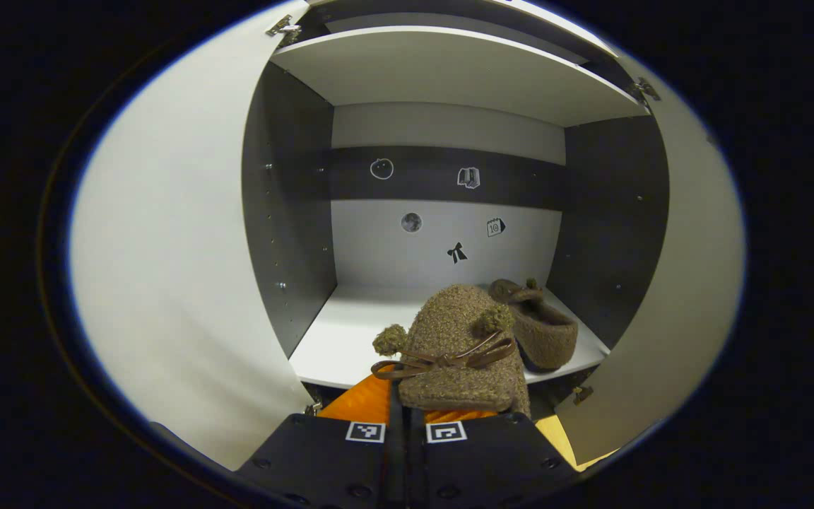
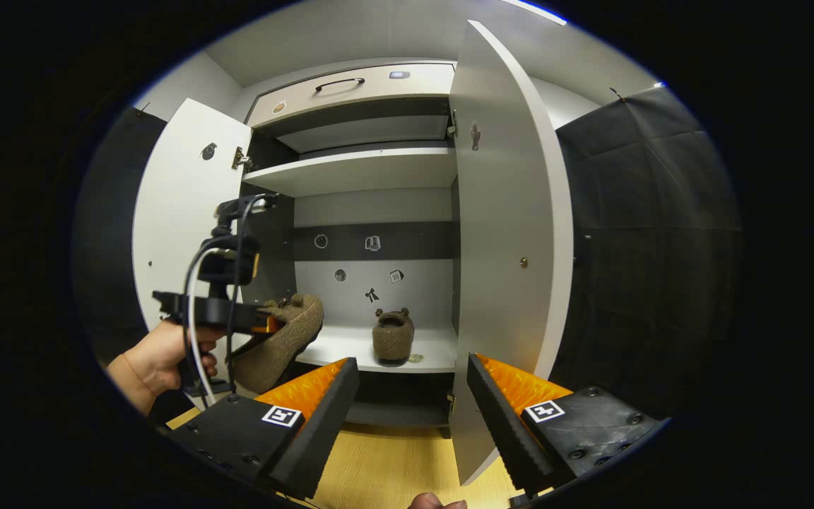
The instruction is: Grab one shoe with the right hand and put it into the shoe cabinet, grab the other shoe with the left hand and put it into the shoe cabinet; then close the right door with the right hand and the left door with the left hand.
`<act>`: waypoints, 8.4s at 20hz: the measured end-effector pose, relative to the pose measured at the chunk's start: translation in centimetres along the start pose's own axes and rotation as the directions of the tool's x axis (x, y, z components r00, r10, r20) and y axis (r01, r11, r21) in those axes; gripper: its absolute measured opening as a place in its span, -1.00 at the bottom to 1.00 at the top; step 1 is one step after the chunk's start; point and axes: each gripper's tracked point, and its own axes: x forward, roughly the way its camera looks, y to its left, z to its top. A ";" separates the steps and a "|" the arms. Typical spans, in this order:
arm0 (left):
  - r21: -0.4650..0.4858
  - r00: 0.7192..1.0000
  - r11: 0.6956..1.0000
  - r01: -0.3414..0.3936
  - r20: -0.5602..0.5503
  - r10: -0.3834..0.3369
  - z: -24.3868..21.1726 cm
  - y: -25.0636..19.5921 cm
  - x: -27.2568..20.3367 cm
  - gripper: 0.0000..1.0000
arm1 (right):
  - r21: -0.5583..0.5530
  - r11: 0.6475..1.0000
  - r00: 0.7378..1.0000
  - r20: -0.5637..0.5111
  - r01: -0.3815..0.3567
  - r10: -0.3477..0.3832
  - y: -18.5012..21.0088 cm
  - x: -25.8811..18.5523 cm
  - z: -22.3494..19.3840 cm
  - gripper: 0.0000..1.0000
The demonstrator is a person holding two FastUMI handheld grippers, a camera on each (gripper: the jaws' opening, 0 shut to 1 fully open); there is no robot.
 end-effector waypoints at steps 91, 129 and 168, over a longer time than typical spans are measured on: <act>-0.052 0.935 0.992 -0.119 0.329 0.129 -5.3 18.9 -26.2 0.93 | 0.062 0.981 0.983 0.005 -0.183 0.183 12.7 4.9 0.0 0.96; -0.064 0.936 0.990 -0.127 0.322 0.141 -4.2 18.4 -21.3 0.83 | 0.068 0.993 0.995 0.025 -0.099 0.098 8.1 3.5 1.1 0.97; 0.024 0.925 0.997 0.073 0.373 -0.077 2.1 2.2 -12.7 0.90 | 0.025 0.995 0.995 0.038 -0.093 0.092 5.6 3.5 2.7 0.97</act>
